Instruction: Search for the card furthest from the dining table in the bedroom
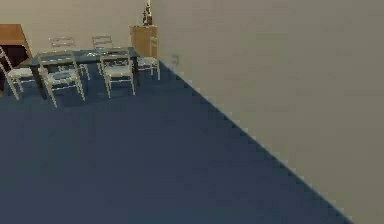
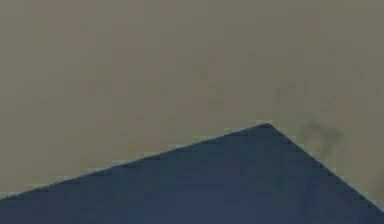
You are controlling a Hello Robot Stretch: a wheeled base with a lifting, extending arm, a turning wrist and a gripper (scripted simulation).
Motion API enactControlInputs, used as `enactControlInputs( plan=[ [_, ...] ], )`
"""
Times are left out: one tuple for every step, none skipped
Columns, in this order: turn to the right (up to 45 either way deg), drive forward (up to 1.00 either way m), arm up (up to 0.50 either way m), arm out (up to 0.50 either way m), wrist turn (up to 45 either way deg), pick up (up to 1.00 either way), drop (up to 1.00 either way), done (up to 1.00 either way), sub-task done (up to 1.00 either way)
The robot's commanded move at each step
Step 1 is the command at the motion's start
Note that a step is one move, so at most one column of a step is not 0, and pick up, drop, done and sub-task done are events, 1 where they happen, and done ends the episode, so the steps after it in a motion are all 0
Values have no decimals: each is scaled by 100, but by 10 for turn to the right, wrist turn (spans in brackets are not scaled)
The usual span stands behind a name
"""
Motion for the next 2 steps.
enactControlInputs(
  plan=[
    [-180,0,0,0,0,0,0,0,0],
    [0,50,0,0,0,0,0,0,0]
  ],
)
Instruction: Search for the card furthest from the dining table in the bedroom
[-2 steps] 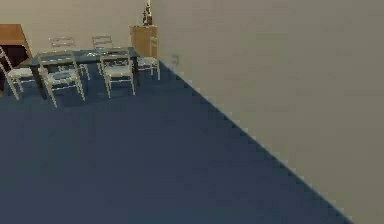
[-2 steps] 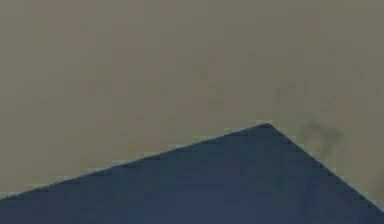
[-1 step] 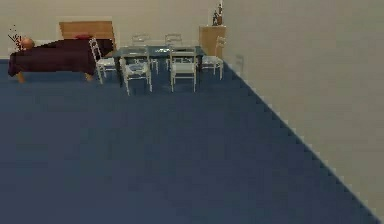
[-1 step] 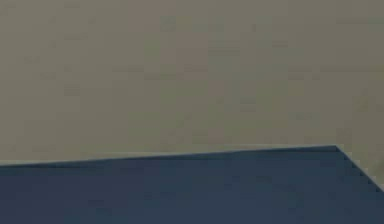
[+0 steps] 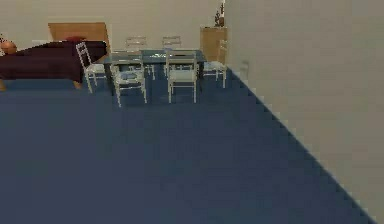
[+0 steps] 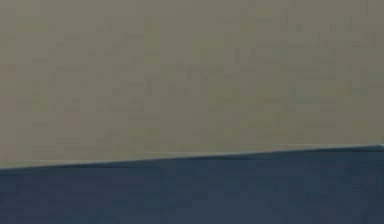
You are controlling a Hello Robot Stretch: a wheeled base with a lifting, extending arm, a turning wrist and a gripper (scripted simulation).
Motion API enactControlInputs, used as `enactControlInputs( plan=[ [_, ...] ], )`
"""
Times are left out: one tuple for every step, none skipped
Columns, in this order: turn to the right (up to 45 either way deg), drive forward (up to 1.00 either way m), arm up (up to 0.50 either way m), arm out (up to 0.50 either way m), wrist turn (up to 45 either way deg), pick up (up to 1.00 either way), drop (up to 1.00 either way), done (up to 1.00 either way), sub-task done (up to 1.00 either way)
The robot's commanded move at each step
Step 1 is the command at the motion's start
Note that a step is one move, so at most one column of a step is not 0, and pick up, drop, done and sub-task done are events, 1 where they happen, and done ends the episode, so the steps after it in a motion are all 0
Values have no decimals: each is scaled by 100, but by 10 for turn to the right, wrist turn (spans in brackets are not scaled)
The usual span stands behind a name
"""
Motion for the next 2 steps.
enactControlInputs(
  plan=[
    [-450,0,0,0,0,0,0,0,0],
    [0,100,0,0,0,0,0,0,0]
  ],
)
